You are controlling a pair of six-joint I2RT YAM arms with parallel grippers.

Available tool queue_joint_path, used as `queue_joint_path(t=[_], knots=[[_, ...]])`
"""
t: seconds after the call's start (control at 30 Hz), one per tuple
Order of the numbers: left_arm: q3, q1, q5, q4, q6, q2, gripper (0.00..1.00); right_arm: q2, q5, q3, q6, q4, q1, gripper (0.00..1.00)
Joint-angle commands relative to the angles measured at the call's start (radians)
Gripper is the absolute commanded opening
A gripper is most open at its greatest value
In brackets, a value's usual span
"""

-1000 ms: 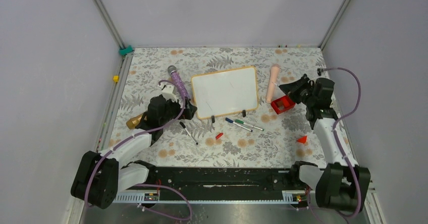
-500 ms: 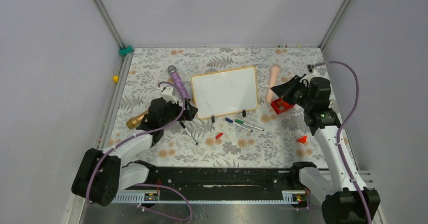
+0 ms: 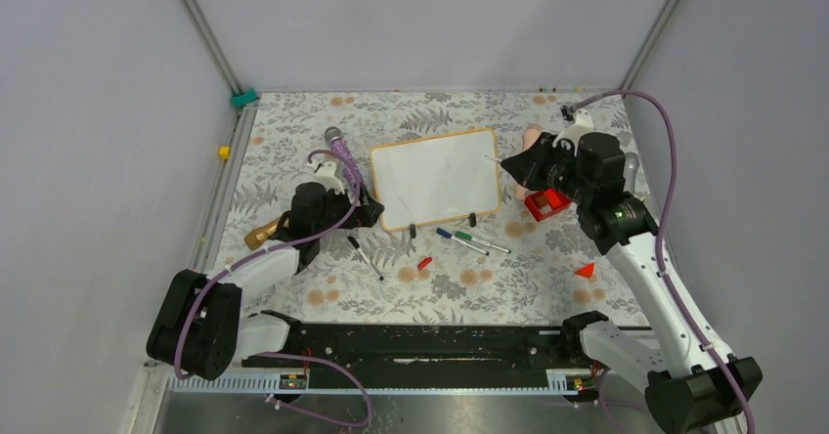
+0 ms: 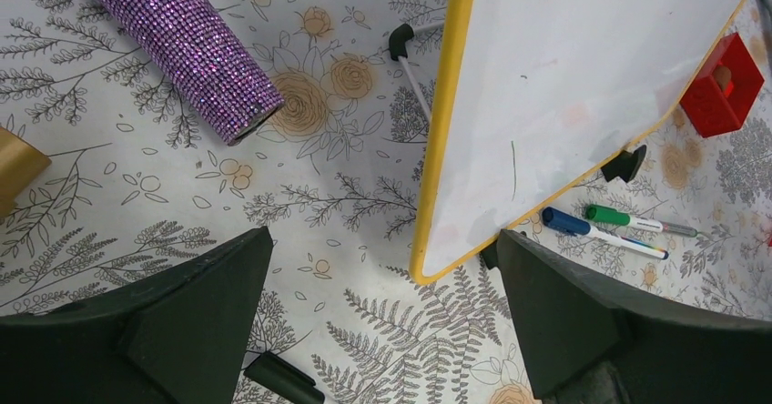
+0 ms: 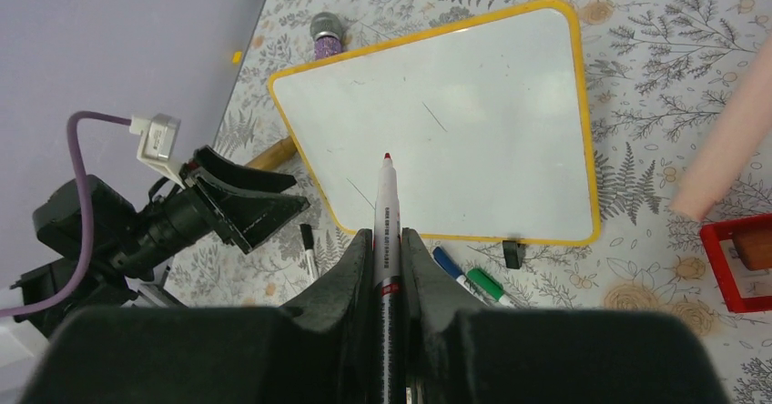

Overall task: Write a sentence on the whiteboard
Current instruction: Hold the whiteboard at the center of the board.

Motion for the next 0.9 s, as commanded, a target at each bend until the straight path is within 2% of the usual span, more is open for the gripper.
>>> queue_joint_path(t=[0.0, 0.1, 0.2, 0.37, 0.5, 0.67, 0.73, 0.8, 0.87], knots=[[0.039, 0.007, -0.029, 0.007, 0.024, -0.024, 0.97, 0.03, 0.086, 0.069, -0.077, -0.018, 0.059, 0.0], [0.038, 0.008, -0.05, -0.006, 0.036, -0.04, 0.97, 0.059, 0.227, 0.112, -0.134, -0.061, 0.129, 0.0], [0.038, 0.011, -0.068, -0.014, 0.042, -0.047, 0.97, 0.094, 0.468, 0.167, -0.198, -0.085, 0.233, 0.0], [0.03, 0.017, -0.097, -0.017, 0.044, -0.068, 0.97, 0.13, 0.677, 0.233, -0.256, -0.064, 0.376, 0.0], [0.013, 0.019, -0.113, -0.01, 0.044, -0.095, 0.97, 0.14, 0.897, 0.232, -0.377, -0.007, 0.482, 0.0], [-0.001, 0.02, -0.131, -0.011, 0.043, -0.124, 0.97, 0.074, 0.917, 0.075, -0.448, 0.167, 0.497, 0.0], [-0.012, 0.02, -0.138, -0.002, 0.043, -0.139, 0.97, 0.019, 0.902, -0.005, -0.419, 0.231, 0.495, 0.03], [-0.022, 0.02, -0.144, 0.005, 0.043, -0.154, 0.97, -0.012, 0.852, -0.049, -0.371, 0.287, 0.484, 0.0], [-0.029, 0.022, -0.145, 0.01, 0.043, -0.161, 0.97, -0.013, 0.773, -0.04, -0.331, 0.257, 0.479, 0.0]])
